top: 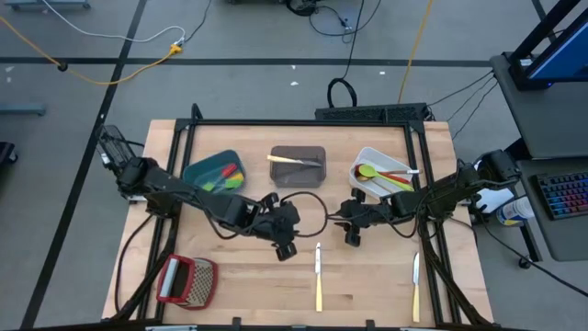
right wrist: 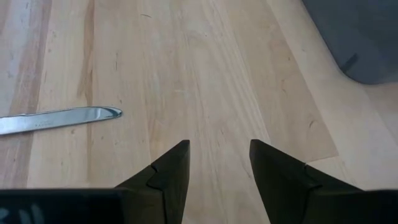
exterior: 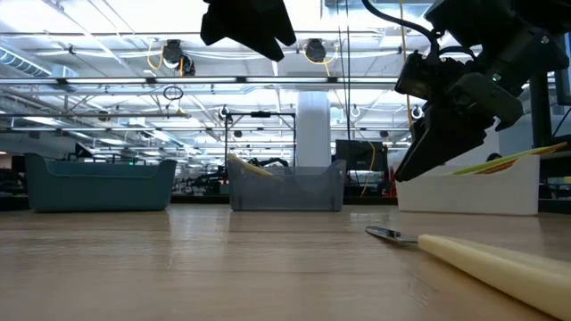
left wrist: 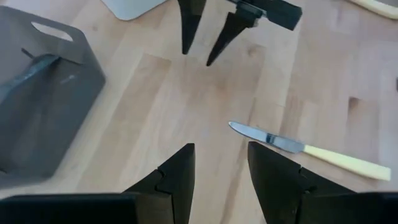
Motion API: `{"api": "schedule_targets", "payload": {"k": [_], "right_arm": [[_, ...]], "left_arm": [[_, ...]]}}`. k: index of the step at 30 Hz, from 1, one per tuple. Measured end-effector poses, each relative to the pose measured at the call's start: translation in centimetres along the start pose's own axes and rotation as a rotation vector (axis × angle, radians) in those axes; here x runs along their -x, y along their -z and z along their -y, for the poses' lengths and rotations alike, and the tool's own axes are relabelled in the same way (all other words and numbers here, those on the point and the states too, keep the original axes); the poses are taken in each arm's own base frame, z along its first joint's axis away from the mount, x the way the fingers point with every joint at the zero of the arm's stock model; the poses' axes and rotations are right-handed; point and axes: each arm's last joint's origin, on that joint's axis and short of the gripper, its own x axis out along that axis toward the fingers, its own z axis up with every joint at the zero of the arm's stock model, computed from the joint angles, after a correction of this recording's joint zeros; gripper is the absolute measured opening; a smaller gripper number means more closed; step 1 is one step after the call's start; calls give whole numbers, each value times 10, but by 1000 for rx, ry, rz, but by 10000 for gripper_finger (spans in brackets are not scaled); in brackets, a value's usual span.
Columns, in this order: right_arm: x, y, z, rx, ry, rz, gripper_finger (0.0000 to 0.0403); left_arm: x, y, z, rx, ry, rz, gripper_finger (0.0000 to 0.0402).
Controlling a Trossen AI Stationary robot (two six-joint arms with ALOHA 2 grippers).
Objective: Pick & Place Kitchen Items
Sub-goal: Put the right yellow table knife into the black bin
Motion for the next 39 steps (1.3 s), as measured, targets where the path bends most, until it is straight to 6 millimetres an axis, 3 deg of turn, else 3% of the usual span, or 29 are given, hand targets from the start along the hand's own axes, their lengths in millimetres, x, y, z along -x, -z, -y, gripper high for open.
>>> {"api": "schedule_targets", "payload": {"k": [5, 13, 16, 23, 30, 39], "right_arm": [[0, 0, 0, -19, -1, 2, 166], [1, 1, -3, 31, -15, 0, 210], [2, 2, -8, 75, -76, -12, 221], [11, 6, -27, -91, -289, -75, 217], [35, 26, -44, -481, -398, -404, 211], [67, 69, -60, -856, -176, -955, 210]], "left_arm": [[2, 3, 6, 43, 12, 1, 152], [5, 8, 14, 67, 29, -3, 152], [6, 10, 15, 24, 30, -10, 152], [5, 9, 13, 37, 23, -14, 152], [1, 4, 3, 41, -2, -14, 152], [-5, -7, -15, -10, -77, 17, 152]]}}
